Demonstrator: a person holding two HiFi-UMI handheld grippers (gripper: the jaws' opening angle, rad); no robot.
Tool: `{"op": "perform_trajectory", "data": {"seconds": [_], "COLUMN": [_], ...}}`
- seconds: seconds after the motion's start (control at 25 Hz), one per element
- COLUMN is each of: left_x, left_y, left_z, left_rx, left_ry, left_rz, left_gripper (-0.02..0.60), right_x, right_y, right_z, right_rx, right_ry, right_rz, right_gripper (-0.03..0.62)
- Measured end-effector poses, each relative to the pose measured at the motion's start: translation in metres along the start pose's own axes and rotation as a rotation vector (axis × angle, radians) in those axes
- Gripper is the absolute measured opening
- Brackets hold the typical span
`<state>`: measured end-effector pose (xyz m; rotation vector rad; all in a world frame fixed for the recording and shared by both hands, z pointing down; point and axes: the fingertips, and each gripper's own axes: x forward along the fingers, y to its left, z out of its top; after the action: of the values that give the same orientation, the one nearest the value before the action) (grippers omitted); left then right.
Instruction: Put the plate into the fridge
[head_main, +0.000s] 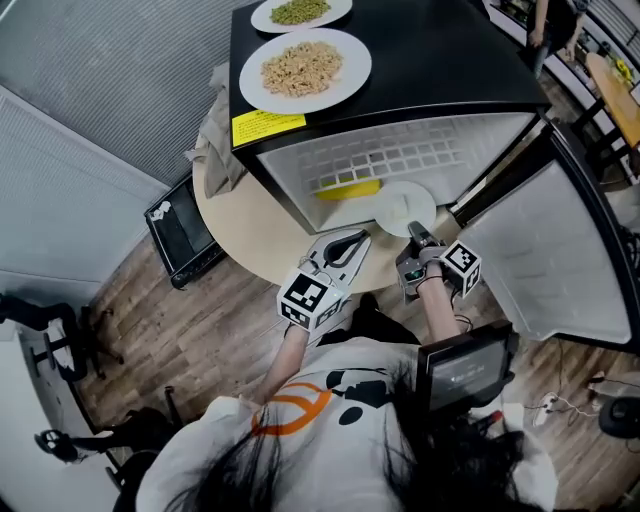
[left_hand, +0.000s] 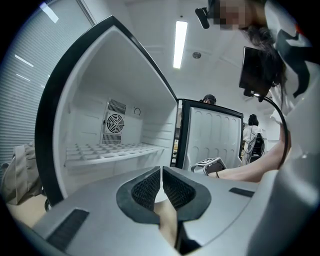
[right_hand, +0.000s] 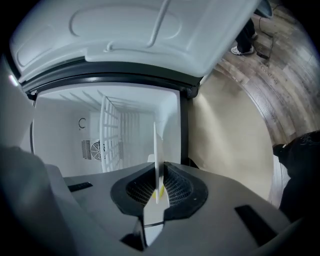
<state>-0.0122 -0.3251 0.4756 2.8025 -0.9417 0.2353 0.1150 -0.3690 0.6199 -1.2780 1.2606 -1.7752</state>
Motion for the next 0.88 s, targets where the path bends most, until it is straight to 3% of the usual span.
{"op": "perform_trajectory", "data": {"seconds": [0.12, 0.32, 0.88], "left_x": [0.004, 0.009, 0.010], "left_y": [0.005, 0.010, 0.018], "left_z": [-0.002, -0.005, -0.013], "left_rx": [-0.006, -0.013, -0.024], "left_ry": [0.010, 0.024, 0.047], "left_rz": [0.005, 0.005, 0.010], "left_gripper": [0.012, 0.012, 0.012], "right_x": [0.008, 0.018, 0.056], "right_y": [-0.003, -0.018, -0.004], "right_z": [0.009, 0.028, 0.044], "right_rx": [0.037, 0.025, 0.000], "right_ry": [-0.029, -0.087, -0.179], "right_rz": [-0.004, -0.082, -0.117], "right_gripper": [0.035, 0.034, 0.029]}}
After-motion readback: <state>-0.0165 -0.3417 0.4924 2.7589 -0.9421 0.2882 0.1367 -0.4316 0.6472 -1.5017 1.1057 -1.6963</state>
